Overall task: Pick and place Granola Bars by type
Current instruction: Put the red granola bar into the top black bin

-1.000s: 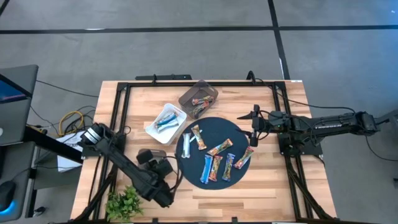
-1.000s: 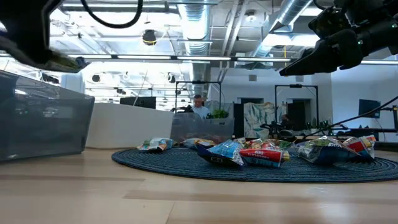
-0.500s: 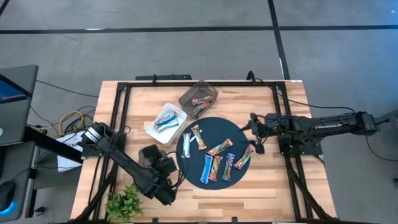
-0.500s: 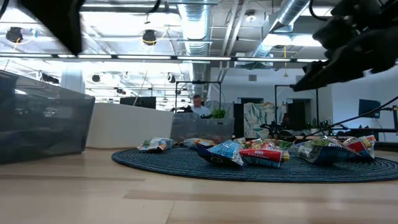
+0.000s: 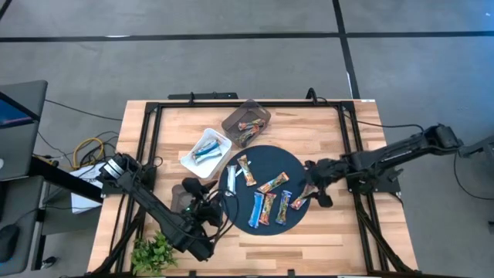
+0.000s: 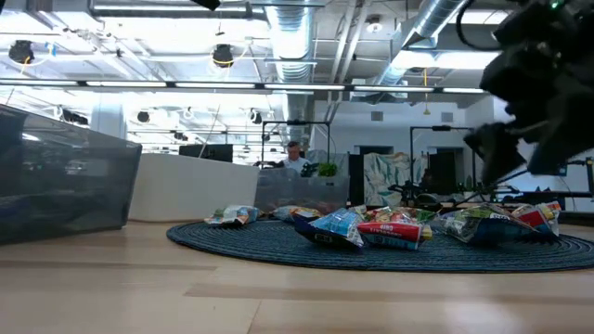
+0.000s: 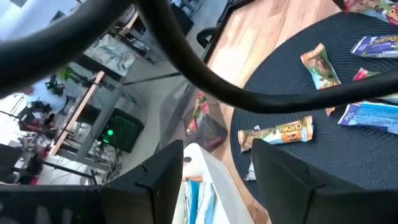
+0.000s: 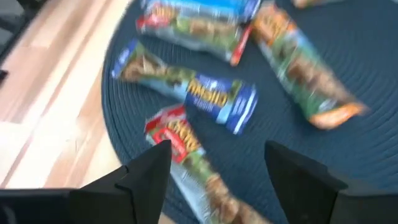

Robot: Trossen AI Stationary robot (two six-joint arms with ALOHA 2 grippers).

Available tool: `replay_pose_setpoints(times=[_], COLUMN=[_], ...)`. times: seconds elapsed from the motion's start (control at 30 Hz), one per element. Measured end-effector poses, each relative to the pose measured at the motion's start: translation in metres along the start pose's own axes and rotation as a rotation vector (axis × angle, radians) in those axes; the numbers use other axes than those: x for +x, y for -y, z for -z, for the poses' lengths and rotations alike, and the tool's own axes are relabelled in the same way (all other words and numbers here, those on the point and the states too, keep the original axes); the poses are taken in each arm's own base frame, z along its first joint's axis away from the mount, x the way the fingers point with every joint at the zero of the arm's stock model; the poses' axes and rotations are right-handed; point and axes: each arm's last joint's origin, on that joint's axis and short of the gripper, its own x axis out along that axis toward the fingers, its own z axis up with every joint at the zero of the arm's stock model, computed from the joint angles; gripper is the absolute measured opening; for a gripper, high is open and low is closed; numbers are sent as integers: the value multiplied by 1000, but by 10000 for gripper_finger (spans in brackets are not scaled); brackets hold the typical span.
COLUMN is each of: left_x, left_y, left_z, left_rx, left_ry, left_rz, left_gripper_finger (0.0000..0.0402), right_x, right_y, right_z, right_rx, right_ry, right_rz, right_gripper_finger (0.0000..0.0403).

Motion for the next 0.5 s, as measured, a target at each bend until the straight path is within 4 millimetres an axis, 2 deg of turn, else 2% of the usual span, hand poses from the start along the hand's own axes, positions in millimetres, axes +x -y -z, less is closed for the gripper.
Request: replay_pose_setpoints(times=[0.23,0.5], left_x=[0,0], left_y=[0,0], left_z=[0,0], left_rx=[-6,-5], left_ry=[-4,-5], left_rz=[4,4], left_gripper_finger=[185,185], right_x=[17,25], right_y=[-4,-2], right_z=[11,17], right_rx=[33,72], right_ry=[-124,-186], right_rz=[73,81], right_gripper_finger=[211,172])
